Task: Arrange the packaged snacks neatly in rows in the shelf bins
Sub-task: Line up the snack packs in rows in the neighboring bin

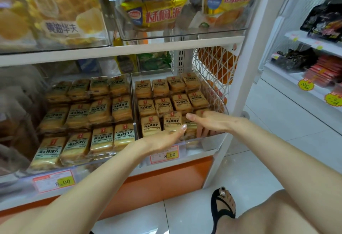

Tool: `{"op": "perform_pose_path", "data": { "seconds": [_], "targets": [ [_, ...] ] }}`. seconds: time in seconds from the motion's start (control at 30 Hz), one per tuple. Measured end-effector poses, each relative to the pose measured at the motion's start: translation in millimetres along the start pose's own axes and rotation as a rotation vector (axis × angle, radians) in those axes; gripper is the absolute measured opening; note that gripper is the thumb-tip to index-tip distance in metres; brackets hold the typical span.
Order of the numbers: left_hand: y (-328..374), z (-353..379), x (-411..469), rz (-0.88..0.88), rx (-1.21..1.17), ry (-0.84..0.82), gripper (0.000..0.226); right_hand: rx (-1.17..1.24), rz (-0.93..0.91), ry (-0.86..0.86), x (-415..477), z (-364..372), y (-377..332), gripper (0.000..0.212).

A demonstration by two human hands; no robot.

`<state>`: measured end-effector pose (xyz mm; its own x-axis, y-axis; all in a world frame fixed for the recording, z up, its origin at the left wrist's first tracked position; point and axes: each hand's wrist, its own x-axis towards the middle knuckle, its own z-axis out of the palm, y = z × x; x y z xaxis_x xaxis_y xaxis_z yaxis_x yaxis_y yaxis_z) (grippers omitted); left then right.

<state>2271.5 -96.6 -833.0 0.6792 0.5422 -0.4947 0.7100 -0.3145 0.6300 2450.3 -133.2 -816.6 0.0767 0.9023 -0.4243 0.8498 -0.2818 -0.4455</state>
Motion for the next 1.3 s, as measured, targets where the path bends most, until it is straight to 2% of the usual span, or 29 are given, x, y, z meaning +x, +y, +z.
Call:
{"op": "perform_pose_path", "data": {
  "seconds": [0.13, 0.2, 0.27, 0.3, 0.33, 0.4, 0.47, 0.53, 0.87, 1.07, 1.2, 1.23, 1.3],
  "targets": [
    [9.9, -7.8, -16.5, -0.008, 0.016, -0.120, 0.068, 0.009, 0.052, -0.099, 0.7, -8.1, 3.7, 0.087],
    [10.2, -10.9, -19.4, -0.013, 0.063, -0.153, 0.068, 0.083, 0.003, -0.016, 1.8, -12.1, -2.7, 0.070],
    [12.3, -12.1, -23.0, -0.016, 0.149, -0.128, 0.068, 0.241, -0.080, 0.132, 6.6, -12.6, -10.4, 0.042],
    [11.3, -11.8, -22.5, -0.018, 0.197, -0.113, 0.070, 0.279, -0.110, 0.169, 9.1, -11.3, -14.1, 0.043],
    [11.1, -11.5, -23.0, -0.017, 0.232, -0.104, 0.072, 0.265, -0.130, 0.162, 12.1, -8.9, -17.0, 0.055],
    [9.9, -11.6, -23.8, -0.028, 0.288, -0.091, 0.069, 0.132, -0.166, 0.096, 18.0, -0.5, -21.9, 0.072],
    [7.6, -12.1, -22.5, -0.041, 0.318, -0.095, 0.067, 0.019, -0.206, 0.086, 23.2, 6.9, -23.0, 0.076],
    [7.6, -11.7, -22.6, -0.051, 0.315, -0.098, 0.067, 0.002, -0.230, 0.084, 25.0, 6.9, -21.9, 0.078],
    [6.9, -12.6, -19.4, -0.100, 0.295, -0.078, 0.077, 0.027, -0.321, -0.025, 30.5, 1.2, -11.4, 0.068],
    [3.2, -10.7, -15.3, -0.044, 0.236, -0.074, 0.067, -0.046, -0.336, 0.115, 29.4, 10.9, -15.1, 0.068],
    [4.3, -7.7, -12.5, -0.015, 0.167, -0.073, 0.063, -0.025, -0.337, 0.067, 25.6, 5.8, -12.7, 0.067],
    [4.8, -7.3, -11.6, -0.010, 0.155, -0.059, 0.064, 0.021, -0.321, 0.050, 22.6, 0.0, -11.3, 0.065],
    [4.3, -7.2, -8.8, -0.020, 0.148, -0.037, 0.072, 0.144, -0.288, 0.121, 16.1, -14.5, -7.2, 0.050]
  ]
}}
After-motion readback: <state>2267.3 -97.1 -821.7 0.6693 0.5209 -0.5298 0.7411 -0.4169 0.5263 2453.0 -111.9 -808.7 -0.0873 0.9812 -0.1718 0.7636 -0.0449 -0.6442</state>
